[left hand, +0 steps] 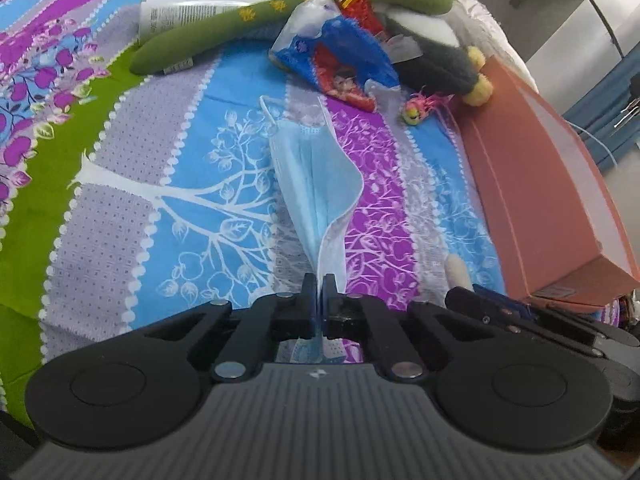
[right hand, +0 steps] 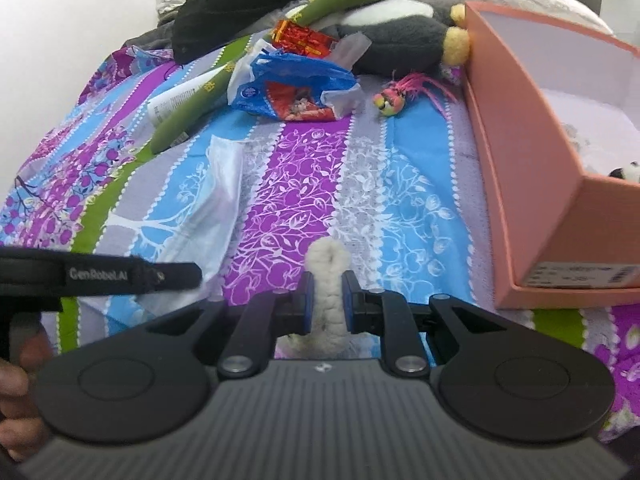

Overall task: Organize soft objects
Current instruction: 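Lift the blue mask with the left tool while the right tool lifts the scrunchie, then carry the mask and scrunchie with both tools over the box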

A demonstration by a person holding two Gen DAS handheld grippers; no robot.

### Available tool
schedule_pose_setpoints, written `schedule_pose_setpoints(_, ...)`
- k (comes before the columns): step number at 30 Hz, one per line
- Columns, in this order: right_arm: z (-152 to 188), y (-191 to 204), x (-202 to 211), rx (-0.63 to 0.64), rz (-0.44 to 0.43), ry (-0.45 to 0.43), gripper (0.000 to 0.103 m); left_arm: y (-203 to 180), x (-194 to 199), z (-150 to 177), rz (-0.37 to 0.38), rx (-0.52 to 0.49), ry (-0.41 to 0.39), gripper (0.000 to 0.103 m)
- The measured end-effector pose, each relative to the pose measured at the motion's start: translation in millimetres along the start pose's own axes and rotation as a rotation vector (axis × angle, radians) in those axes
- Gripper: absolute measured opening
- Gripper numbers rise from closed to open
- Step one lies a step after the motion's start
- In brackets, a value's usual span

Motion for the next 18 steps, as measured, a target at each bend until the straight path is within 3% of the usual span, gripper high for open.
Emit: schedule_pose_setpoints(18, -37, 2, 66, -0.023, 0.001, -0.166, 0.019, -55, 54, -23, 0.087, -0.114, -0.057, 0.003)
Point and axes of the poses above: each gripper's, at about its wrist camera, not at the fingertips, and x roughly against the way its jaws point, y to its left, z to its underside, the point moved 7 cm from there along -x, roughly the way its jaws point, and after that the axes turned 2 degrees about -y, right-handed, at the moved point
